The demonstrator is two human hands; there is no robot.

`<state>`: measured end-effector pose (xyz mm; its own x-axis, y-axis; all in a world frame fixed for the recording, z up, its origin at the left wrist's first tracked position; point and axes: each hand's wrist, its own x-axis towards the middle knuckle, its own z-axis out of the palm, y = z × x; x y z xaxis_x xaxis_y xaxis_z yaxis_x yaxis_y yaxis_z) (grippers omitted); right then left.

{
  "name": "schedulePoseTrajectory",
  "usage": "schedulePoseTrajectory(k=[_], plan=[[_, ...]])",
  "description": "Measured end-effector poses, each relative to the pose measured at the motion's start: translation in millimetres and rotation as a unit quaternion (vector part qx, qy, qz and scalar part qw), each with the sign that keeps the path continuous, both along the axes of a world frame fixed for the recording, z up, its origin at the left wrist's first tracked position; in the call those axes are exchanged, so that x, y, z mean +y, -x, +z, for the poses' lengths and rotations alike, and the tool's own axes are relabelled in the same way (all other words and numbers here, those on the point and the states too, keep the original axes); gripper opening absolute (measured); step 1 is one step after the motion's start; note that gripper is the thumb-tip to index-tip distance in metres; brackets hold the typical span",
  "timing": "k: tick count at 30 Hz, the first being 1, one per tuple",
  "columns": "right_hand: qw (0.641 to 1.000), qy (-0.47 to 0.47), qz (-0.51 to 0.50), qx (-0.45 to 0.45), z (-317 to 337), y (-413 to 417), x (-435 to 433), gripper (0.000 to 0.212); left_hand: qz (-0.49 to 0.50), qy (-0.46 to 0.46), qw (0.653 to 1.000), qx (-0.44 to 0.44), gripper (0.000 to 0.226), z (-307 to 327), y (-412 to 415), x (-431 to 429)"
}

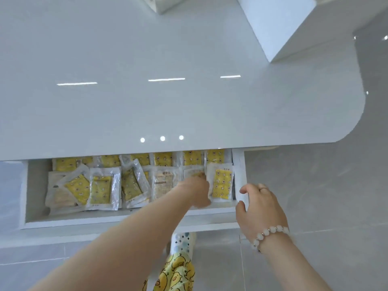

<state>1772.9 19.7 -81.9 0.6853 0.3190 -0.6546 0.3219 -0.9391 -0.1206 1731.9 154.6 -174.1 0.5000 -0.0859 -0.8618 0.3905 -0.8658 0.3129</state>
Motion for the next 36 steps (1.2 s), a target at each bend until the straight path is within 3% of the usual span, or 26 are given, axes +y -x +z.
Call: schedulePoseTrajectory(k=[4,9,13,15,17,19,23,26,30,33,36], plan=[[0.997,0.022,0.079,-0.003,82,-27,34,0.027,-0.011,-0.03,0.998,-0.047,0.033,116,3,43],[0.984,0.011,0.176,-0.037,206,-24,114,0.029,0.143,-0.109,0.97,-0.165,0.031,281,13,109],[0.96,-0.058,0.261,-0.081,300,11,200,0.029,0.237,-0.159,0.937,-0.2,0.028,379,65,170],[0.946,-0.098,0.288,-0.11,342,30,242,0.029,0.313,-0.167,0.909,-0.219,0.027,420,96,201],[0.927,-0.13,0.329,-0.126,379,56,277,0.029,0.424,-0.151,0.85,-0.274,0.019,460,131,227],[0.9,-0.155,0.382,-0.139,410,88,306,0.028,0.469,-0.2,0.802,-0.311,0.014,496,172,249],[0.839,-0.17,0.489,-0.169,459,166,354,0.025,0.455,-0.325,0.793,-0.242,0.026,550,270,277],[0.789,-0.189,0.556,-0.179,480,241,388,0.017,0.477,-0.396,0.763,-0.183,0.032,577,360,283],[0.723,-0.231,0.631,-0.162,487,366,421,0.019,0.52,-0.42,0.738,-0.089,0.039,599,479,272],[0.658,-0.25,0.699,-0.129,496,471,425,0.006,0.547,-0.455,0.702,-0.044,0.041,615,571,259],[0.598,-0.26,0.752,-0.096,501,564,419,0.022,0.581,-0.471,0.663,0.03,0.041,617,665,240]])
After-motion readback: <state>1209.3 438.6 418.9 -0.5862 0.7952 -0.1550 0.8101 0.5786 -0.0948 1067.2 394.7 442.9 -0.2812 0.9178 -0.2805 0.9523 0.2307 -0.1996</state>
